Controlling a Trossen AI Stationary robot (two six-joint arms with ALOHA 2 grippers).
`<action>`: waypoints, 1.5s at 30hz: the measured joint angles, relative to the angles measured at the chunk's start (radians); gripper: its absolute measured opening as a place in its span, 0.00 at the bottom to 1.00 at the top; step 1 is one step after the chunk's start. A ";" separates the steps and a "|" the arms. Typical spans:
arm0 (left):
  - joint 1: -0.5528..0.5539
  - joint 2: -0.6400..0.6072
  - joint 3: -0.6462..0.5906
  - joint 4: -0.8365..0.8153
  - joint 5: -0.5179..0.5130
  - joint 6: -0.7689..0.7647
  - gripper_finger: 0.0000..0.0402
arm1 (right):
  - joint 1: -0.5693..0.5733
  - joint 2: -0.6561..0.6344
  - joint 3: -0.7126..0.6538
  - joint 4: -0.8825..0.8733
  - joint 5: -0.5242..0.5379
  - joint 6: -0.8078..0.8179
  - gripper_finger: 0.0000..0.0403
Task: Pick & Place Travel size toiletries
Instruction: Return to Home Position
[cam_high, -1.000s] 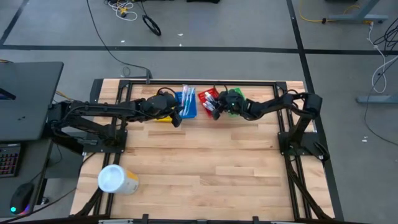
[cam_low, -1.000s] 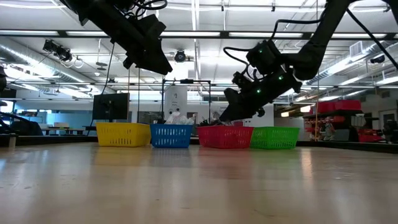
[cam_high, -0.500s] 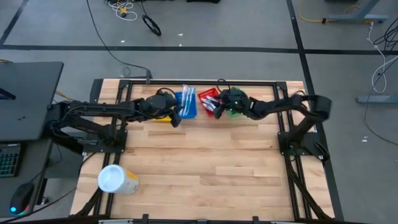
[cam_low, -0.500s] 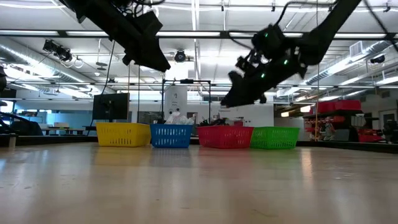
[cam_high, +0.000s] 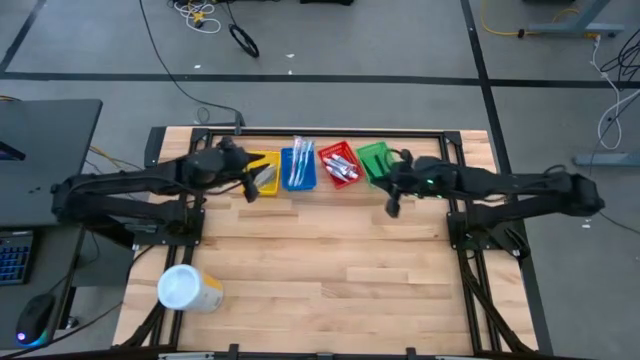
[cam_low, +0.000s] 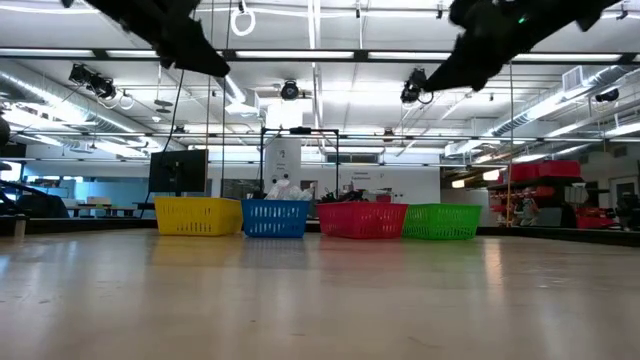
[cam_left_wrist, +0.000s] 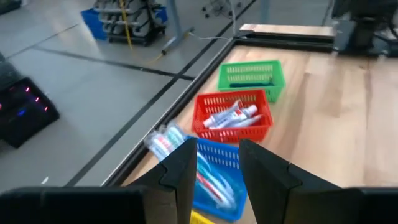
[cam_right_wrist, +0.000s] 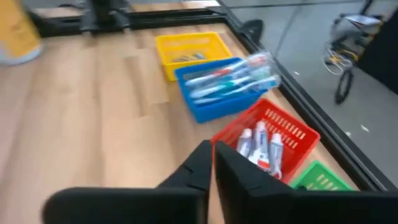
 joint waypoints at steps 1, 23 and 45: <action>0.000 -0.028 -0.021 0.001 0.012 0.012 0.32 | 0.019 -0.034 -0.009 -0.006 0.001 -0.003 0.04; 0.000 -0.674 -0.587 0.383 0.261 0.074 0.32 | 0.177 -0.762 -0.484 0.230 -0.283 -0.057 0.00; 0.000 -0.831 -0.723 0.439 0.300 0.077 0.32 | 0.177 -0.981 -0.659 0.230 -0.386 -0.066 0.00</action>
